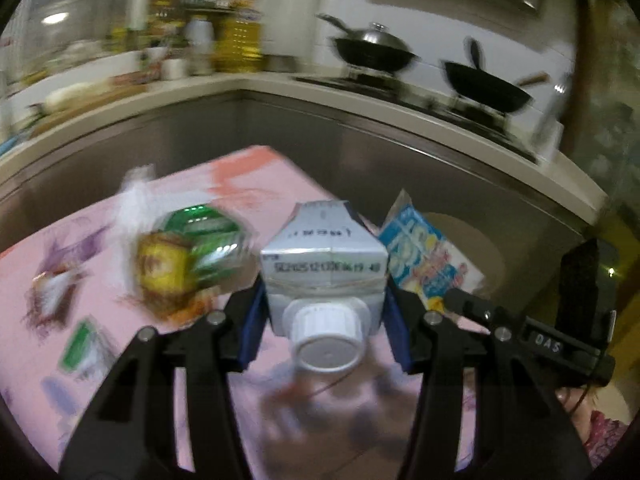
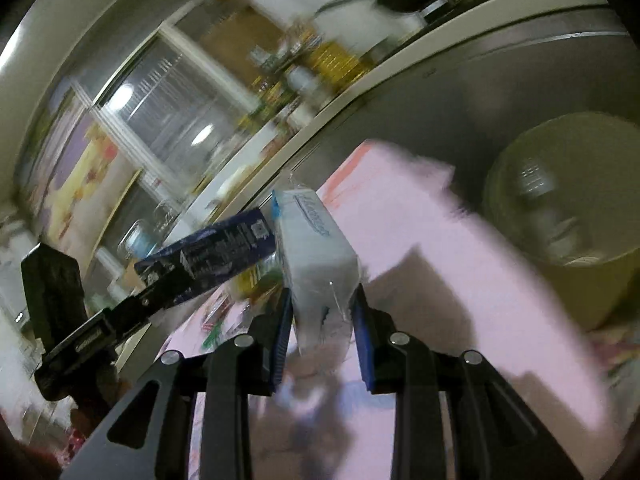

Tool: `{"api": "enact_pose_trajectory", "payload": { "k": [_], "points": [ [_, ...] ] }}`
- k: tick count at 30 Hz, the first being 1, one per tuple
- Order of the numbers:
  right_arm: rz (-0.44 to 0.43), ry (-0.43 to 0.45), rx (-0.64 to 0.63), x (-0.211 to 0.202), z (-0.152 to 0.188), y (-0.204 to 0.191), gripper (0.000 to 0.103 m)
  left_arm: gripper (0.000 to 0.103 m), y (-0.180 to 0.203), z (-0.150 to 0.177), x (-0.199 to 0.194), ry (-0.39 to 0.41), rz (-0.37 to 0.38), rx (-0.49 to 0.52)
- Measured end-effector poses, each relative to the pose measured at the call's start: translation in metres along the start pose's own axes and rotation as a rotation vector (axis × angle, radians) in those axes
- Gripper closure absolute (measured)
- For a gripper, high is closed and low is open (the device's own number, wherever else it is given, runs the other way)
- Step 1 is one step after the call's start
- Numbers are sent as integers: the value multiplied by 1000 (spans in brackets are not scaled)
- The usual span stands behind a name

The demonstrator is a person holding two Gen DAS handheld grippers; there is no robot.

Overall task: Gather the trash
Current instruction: 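Carry carton and tissue bag over the bin and open both grippers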

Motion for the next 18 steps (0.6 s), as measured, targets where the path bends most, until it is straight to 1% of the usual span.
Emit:
{"api": "enact_pose_trajectory", "payload": {
  "k": [2, 4, 6, 11, 15, 17, 18],
  "points": [
    [68, 53, 28, -12, -15, 24, 76, 54, 31, -7, 30, -37, 66, 40],
    [135, 97, 57, -25, -28, 49, 76, 54, 57, -10, 53, -68, 113, 67],
    [179, 124, 84, -32, -36, 69, 76, 54, 82, -13, 79, -105, 152, 87],
    [248, 158, 157, -36, -49, 109, 76, 54, 121, -16, 122, -158, 185, 114],
    [279, 180, 216, -33, -48, 133, 70, 53, 144, -14, 149, -203, 178, 143],
    [300, 200, 227, -35, -47, 140, 58, 49, 152, -12, 161, -235, 175, 143],
    [325, 207, 233, -35, -47, 144, 40, 41, 156, -11, 166, -250, 175, 144]
  ]
}}
Point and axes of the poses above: each gripper's, at about its wrist camera, not at the fingertips, and x roughly the way its jaws point, y to its right, z to its underside, the point moved 7 cm from there along x, roughly the way its jaws point, and after that the axes turned 1 degree about -z, right-handed, at the moved point
